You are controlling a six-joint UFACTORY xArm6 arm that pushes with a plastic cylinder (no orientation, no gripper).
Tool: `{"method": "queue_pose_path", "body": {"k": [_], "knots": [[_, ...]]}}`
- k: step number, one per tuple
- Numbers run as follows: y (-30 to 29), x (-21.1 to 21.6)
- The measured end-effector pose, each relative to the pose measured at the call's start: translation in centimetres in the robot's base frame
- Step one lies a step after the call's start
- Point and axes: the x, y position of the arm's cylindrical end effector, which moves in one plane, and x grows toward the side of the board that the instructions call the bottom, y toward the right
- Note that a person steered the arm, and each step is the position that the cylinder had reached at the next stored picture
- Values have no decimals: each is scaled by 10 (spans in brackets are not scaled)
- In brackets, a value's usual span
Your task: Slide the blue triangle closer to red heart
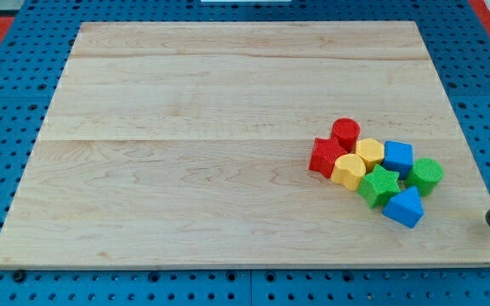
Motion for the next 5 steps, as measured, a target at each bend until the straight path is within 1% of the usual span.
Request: {"method": "queue_pose_path", "body": {"k": [1, 2, 3, 4, 5], "knots": [[-17, -3], [-47, -14], [-68, -14], [-87, 4], [-105, 4]]}}
